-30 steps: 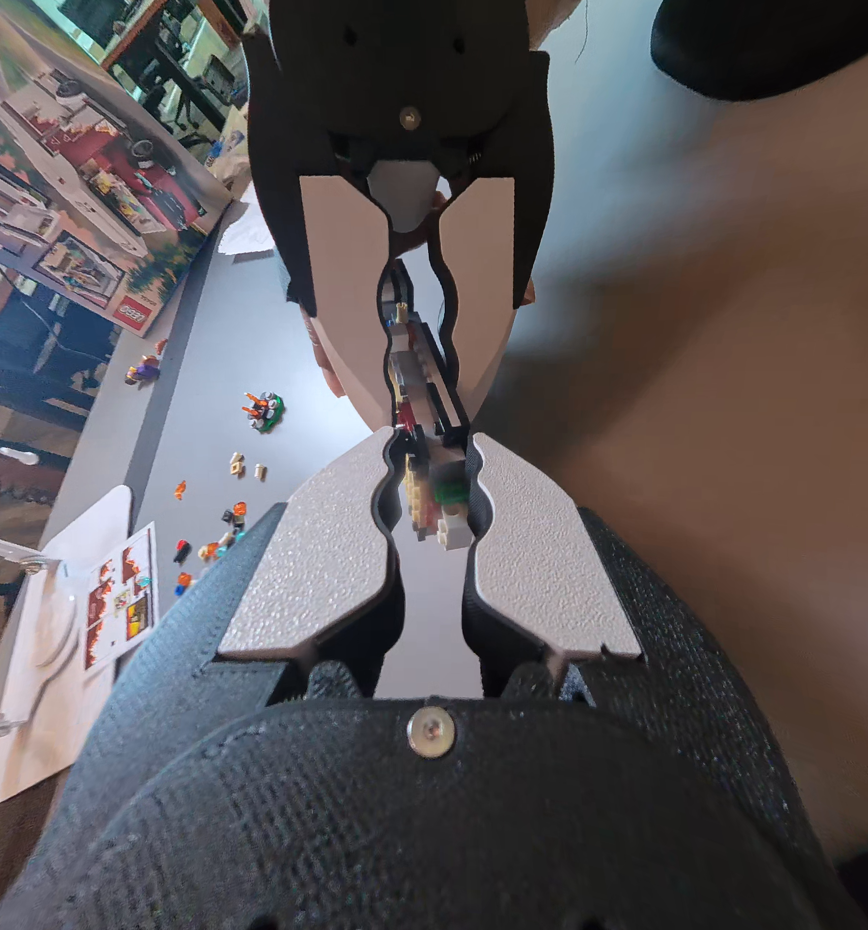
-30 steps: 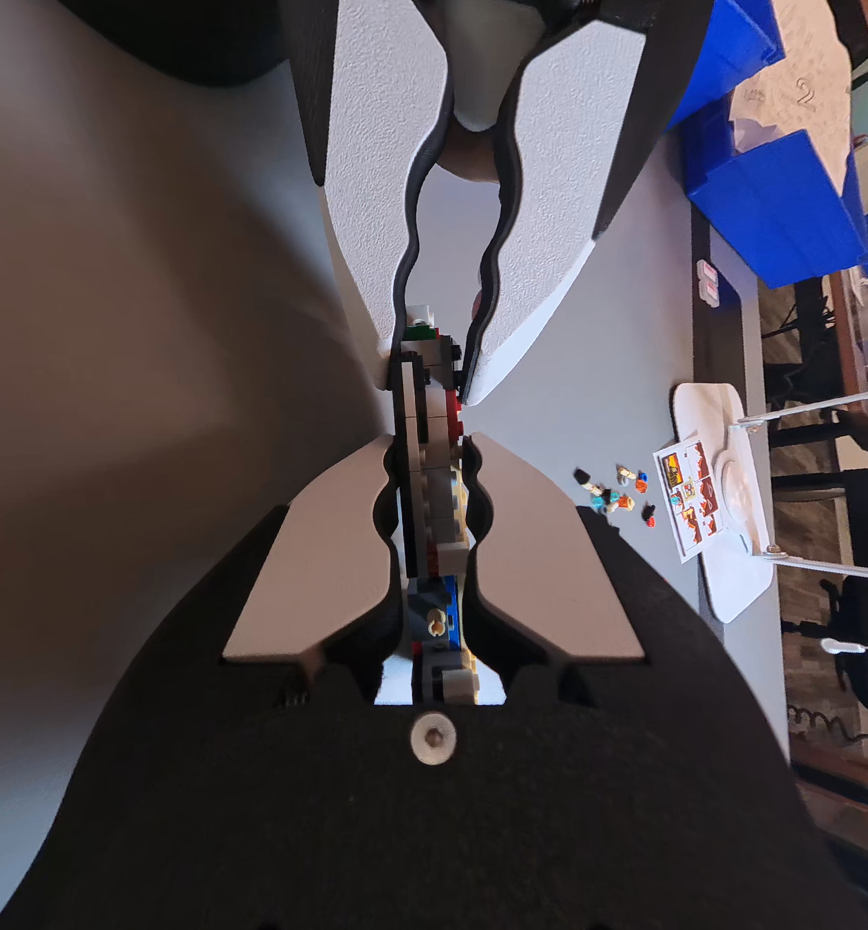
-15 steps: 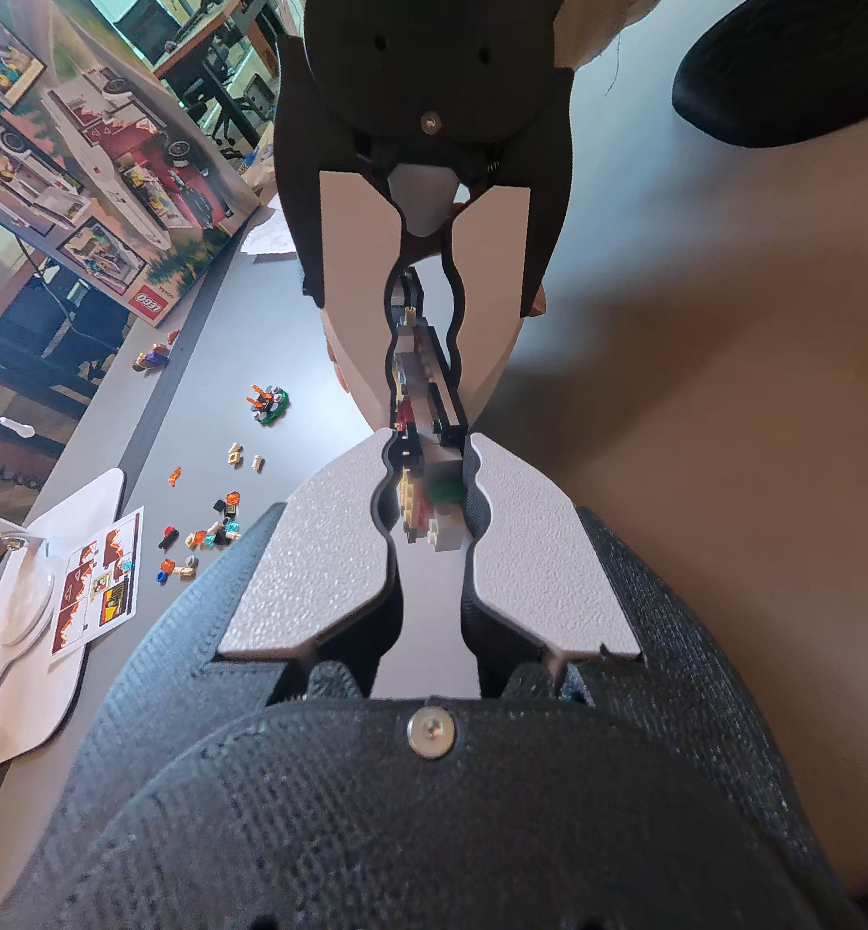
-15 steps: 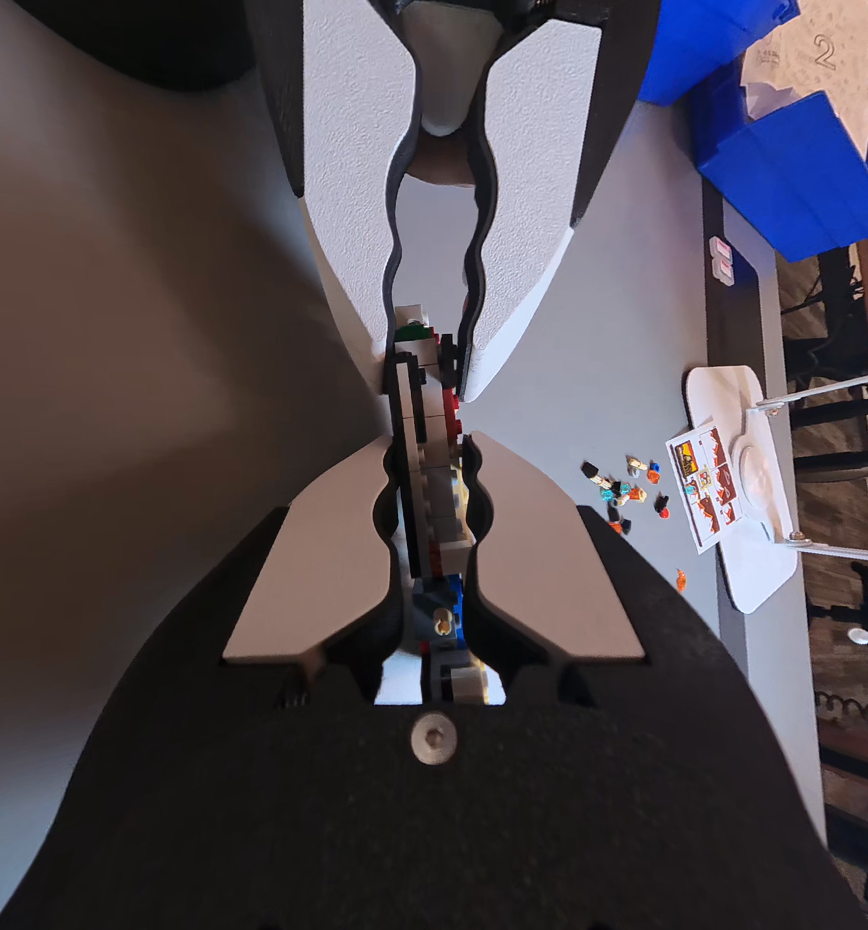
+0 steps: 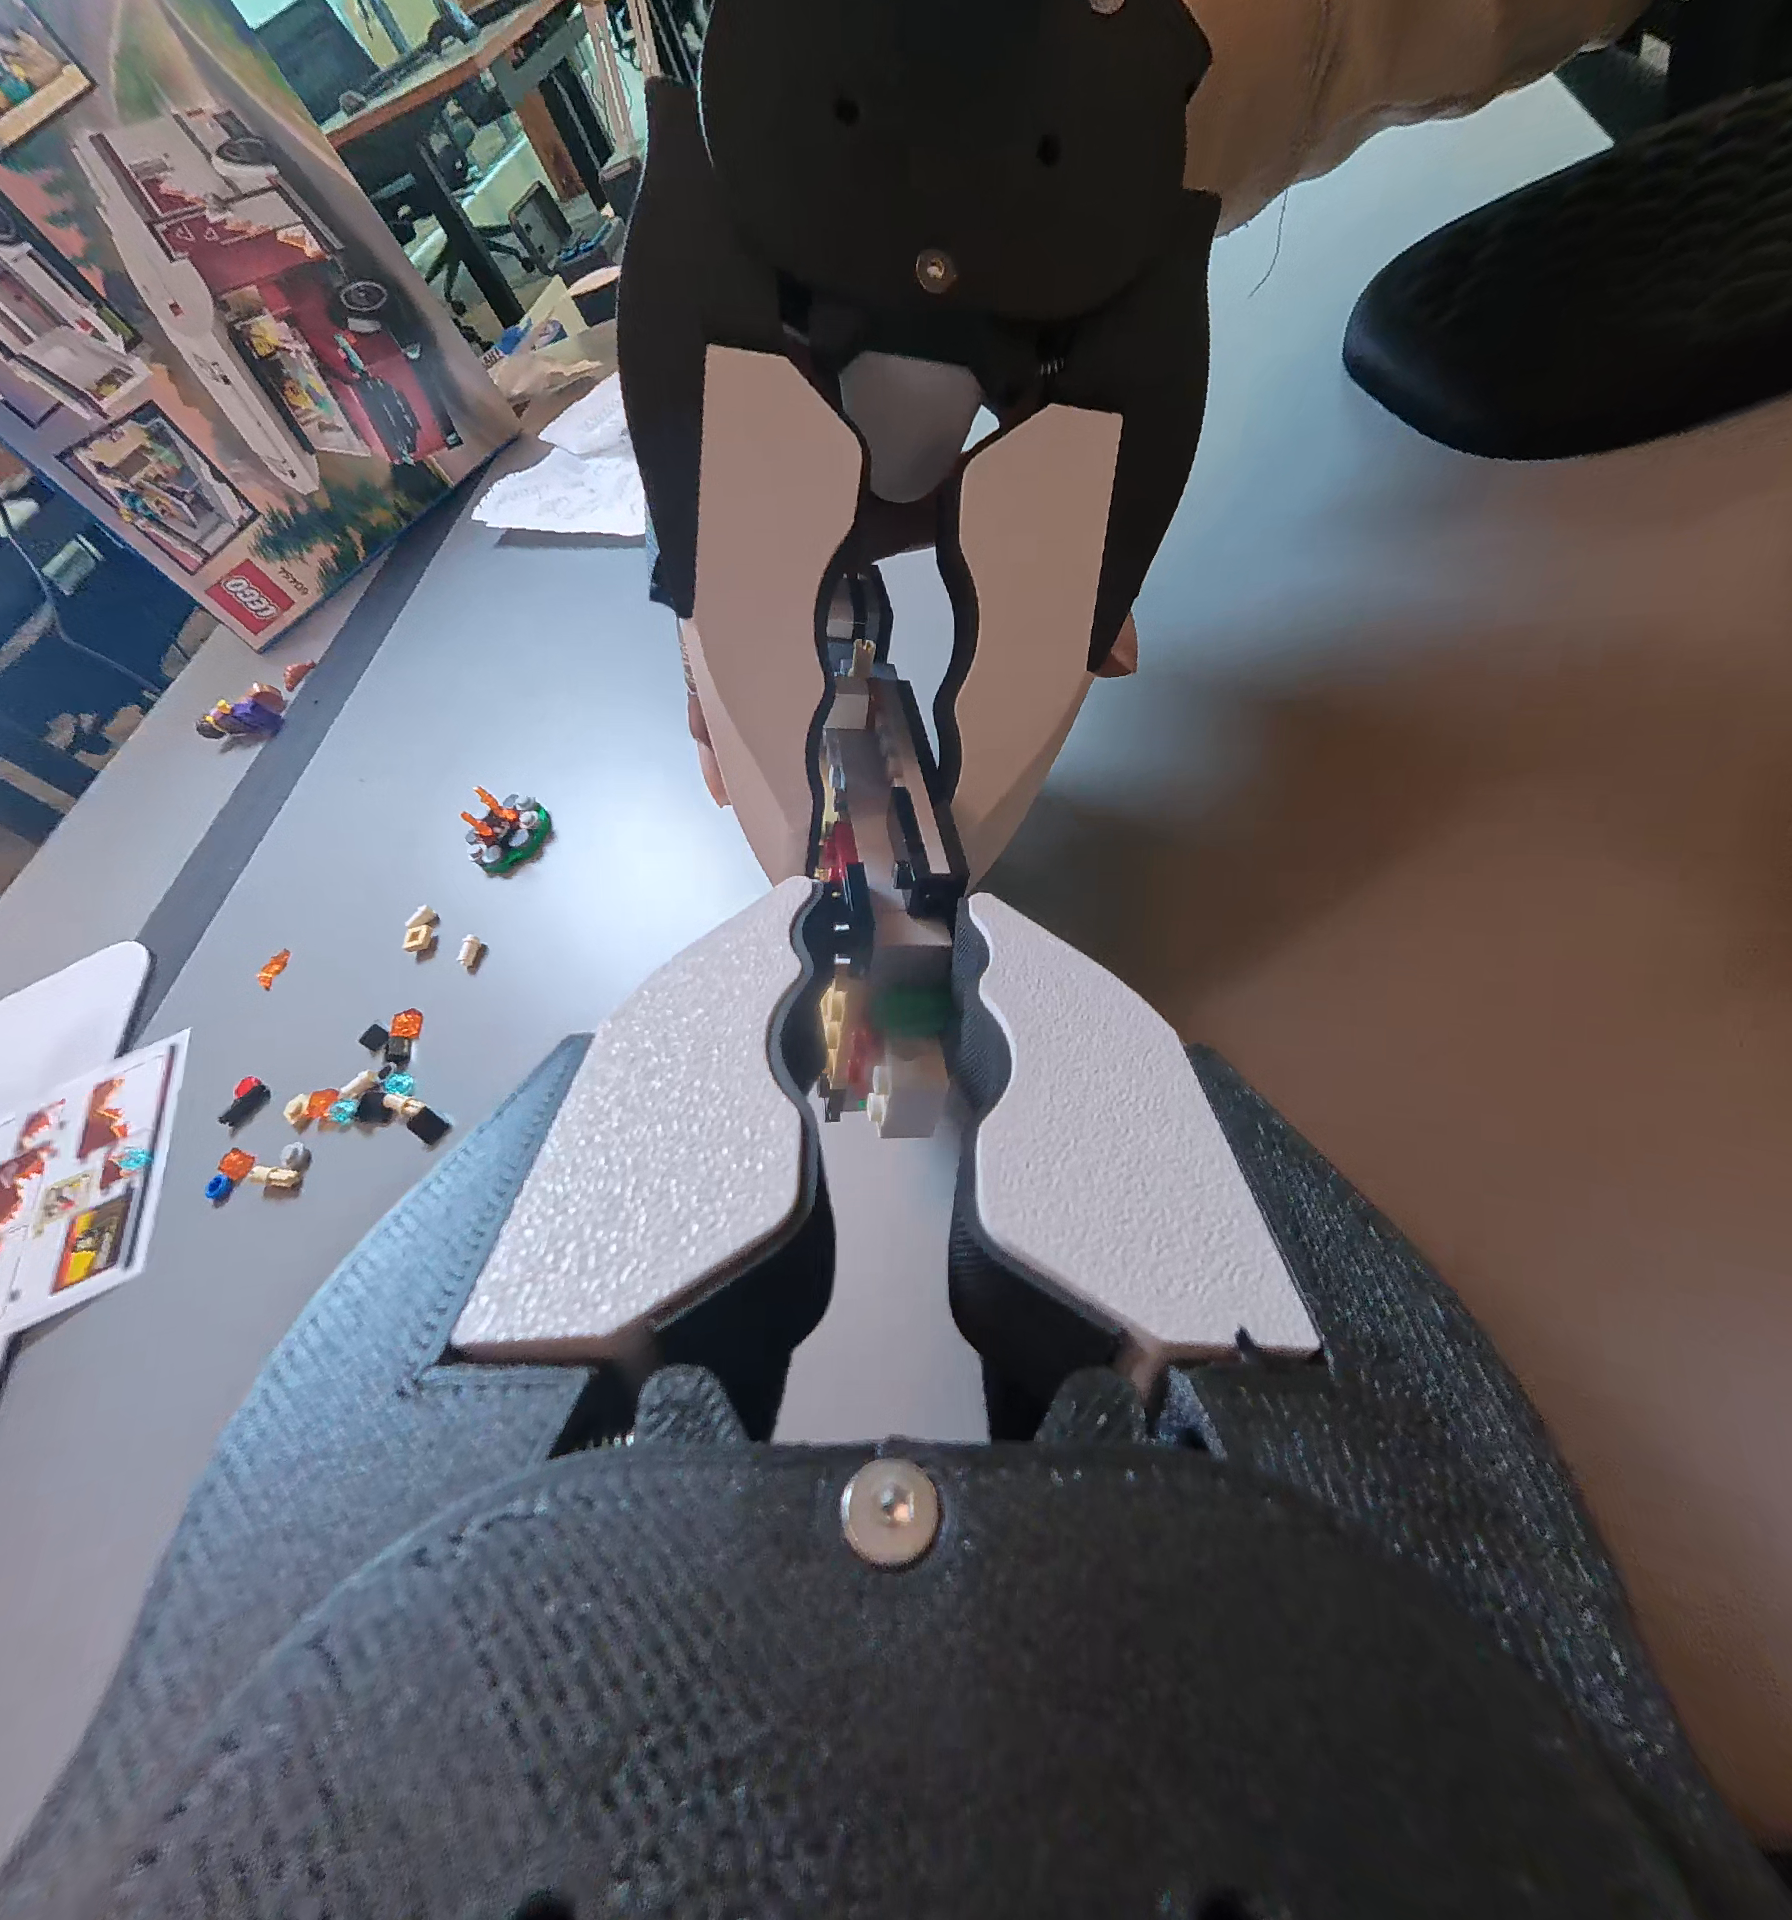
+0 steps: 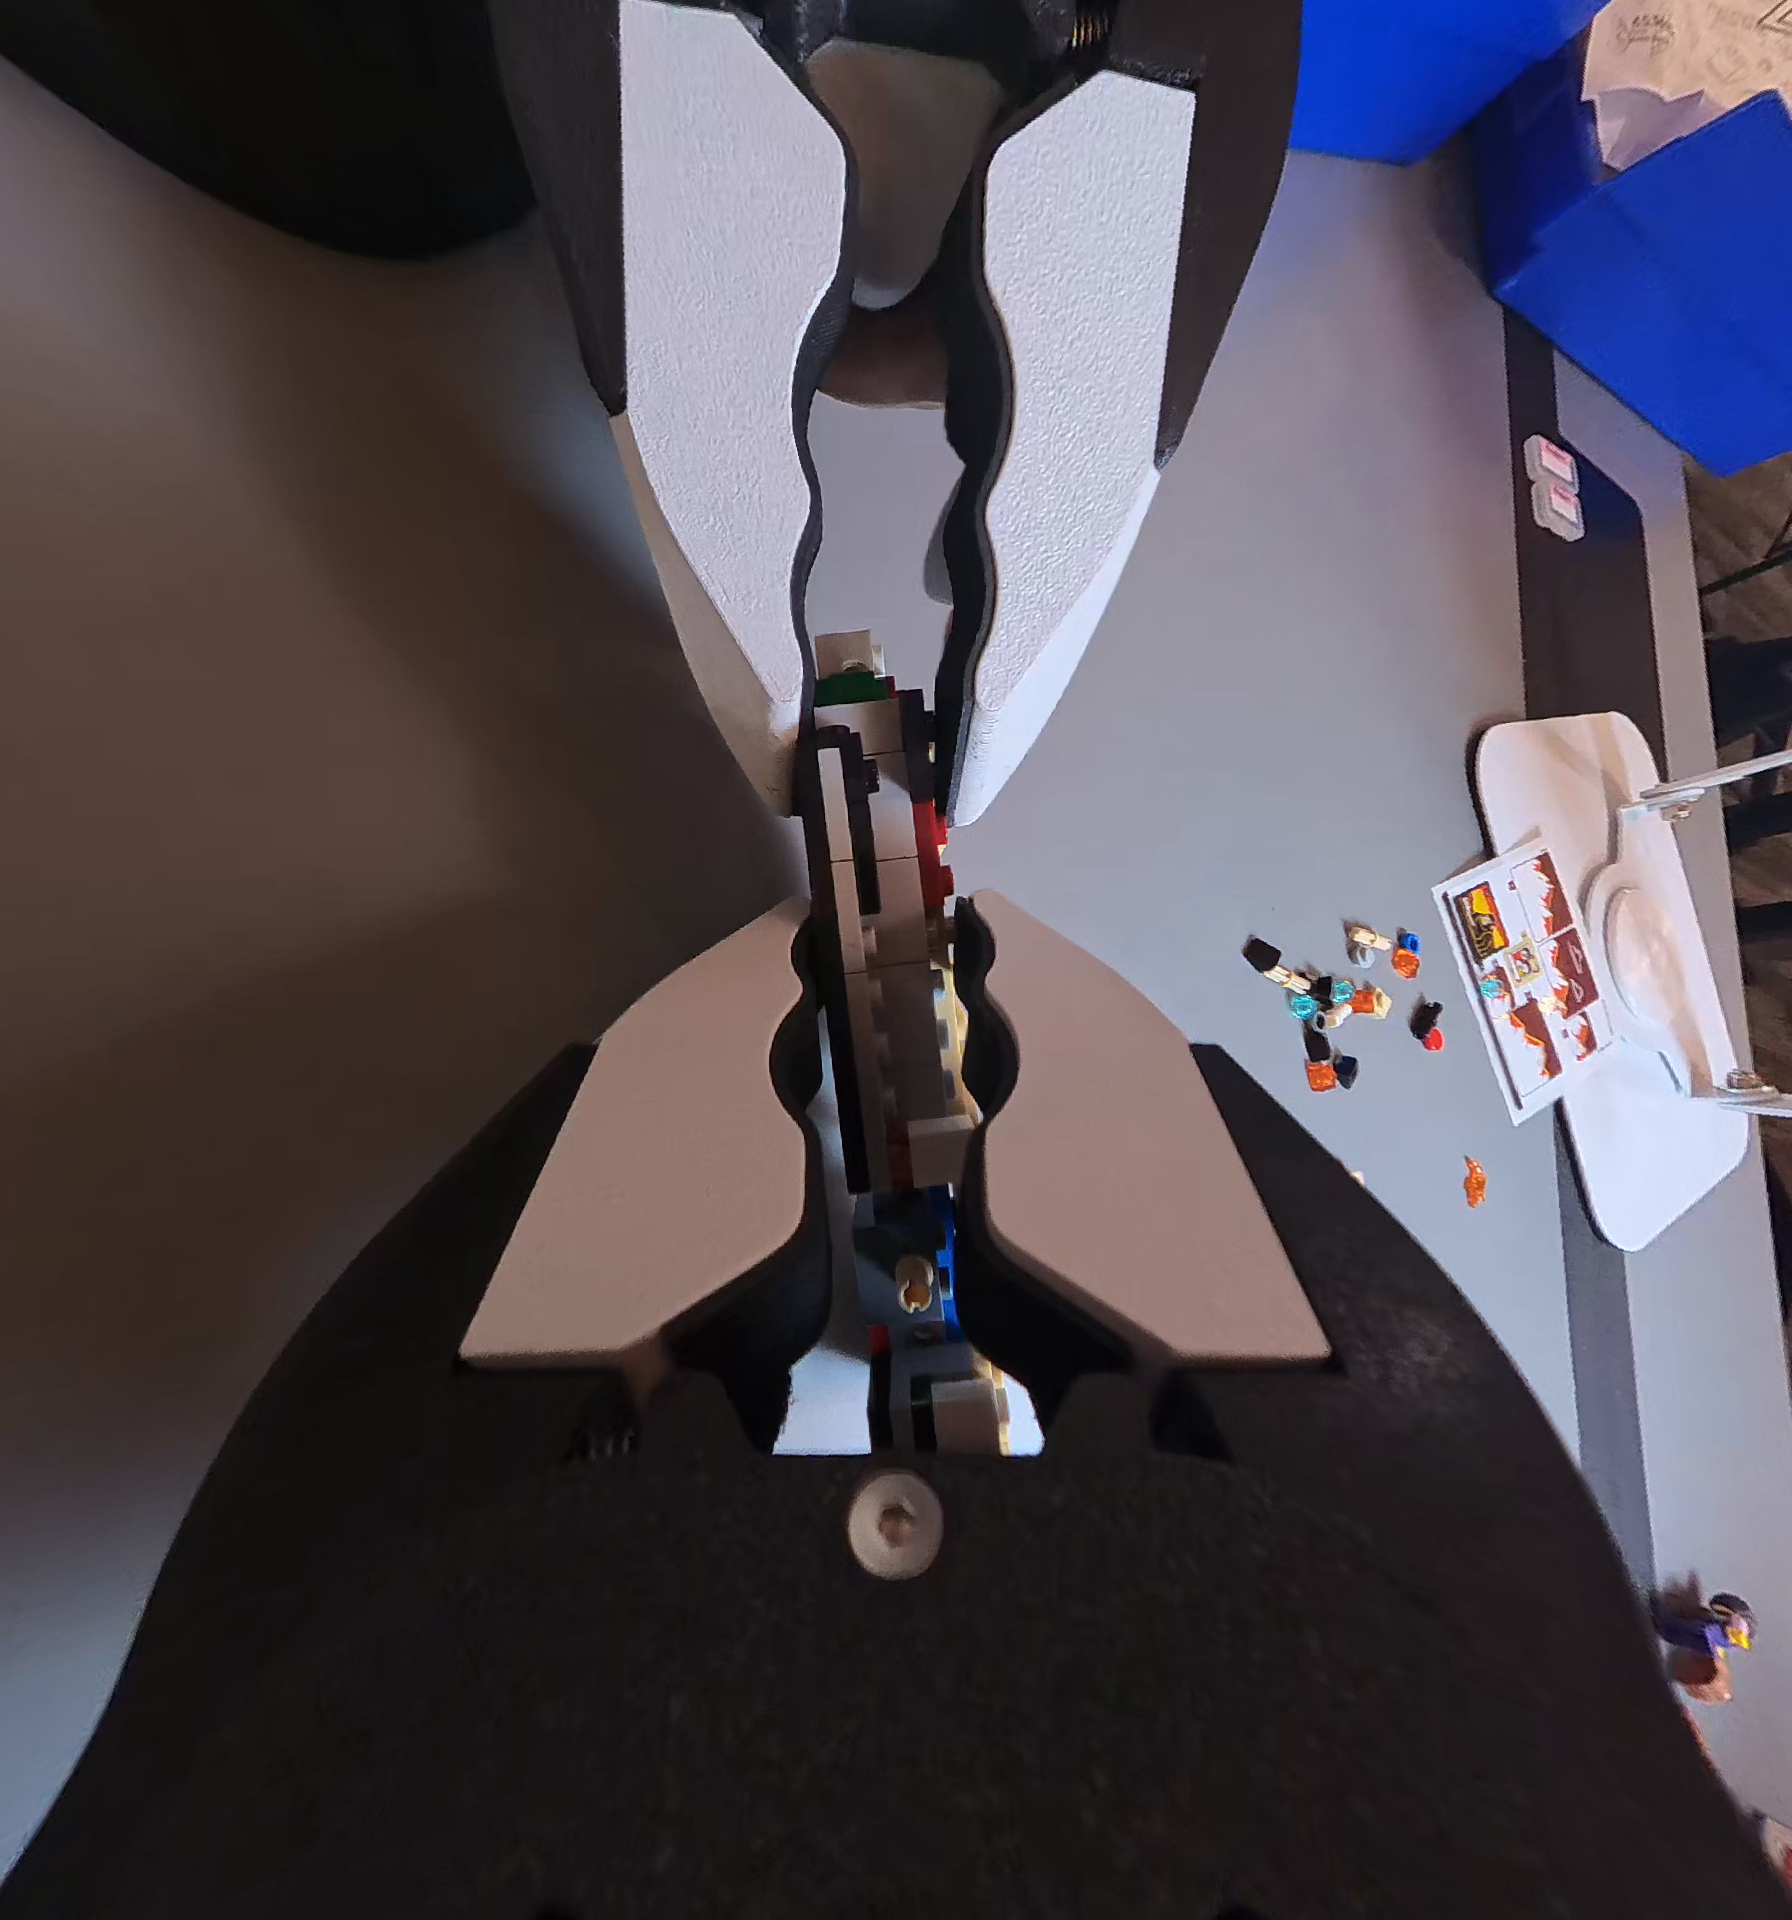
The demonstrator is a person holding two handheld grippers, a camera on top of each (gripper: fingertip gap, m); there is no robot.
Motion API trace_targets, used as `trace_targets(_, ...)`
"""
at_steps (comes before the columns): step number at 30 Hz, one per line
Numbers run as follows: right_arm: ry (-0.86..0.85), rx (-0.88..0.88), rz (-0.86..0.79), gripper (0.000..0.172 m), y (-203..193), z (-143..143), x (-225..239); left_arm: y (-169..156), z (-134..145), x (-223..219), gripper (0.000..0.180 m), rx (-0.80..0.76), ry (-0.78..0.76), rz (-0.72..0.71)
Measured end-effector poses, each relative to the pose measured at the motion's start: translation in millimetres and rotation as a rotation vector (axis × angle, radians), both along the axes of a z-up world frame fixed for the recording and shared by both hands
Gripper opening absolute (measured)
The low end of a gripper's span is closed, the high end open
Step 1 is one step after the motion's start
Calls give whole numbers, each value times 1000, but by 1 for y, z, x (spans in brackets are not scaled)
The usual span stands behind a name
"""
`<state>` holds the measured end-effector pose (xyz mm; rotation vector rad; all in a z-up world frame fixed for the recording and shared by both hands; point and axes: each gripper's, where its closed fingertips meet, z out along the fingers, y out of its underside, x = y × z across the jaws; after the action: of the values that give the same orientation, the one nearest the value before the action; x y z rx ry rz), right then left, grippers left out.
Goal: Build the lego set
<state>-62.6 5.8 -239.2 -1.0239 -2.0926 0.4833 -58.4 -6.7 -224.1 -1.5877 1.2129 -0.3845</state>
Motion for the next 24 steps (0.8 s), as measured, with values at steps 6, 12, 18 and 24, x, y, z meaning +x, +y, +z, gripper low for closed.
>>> trace_targets(6,5,-14,-22,23,5,4,-3,3,4,-3,30,109,40,21)
trace_targets(12,-26,-38,-24,23,4,3,-4,9,1,-8,24,182,134,72)
trace_targets(18,-40,-41,-32,23,2,4,-6,7,2,-10,23,76,81,86)
trace_targets(24,-46,-31,-44,23,2,4,-6,7,2,-11,23,16,32,93)
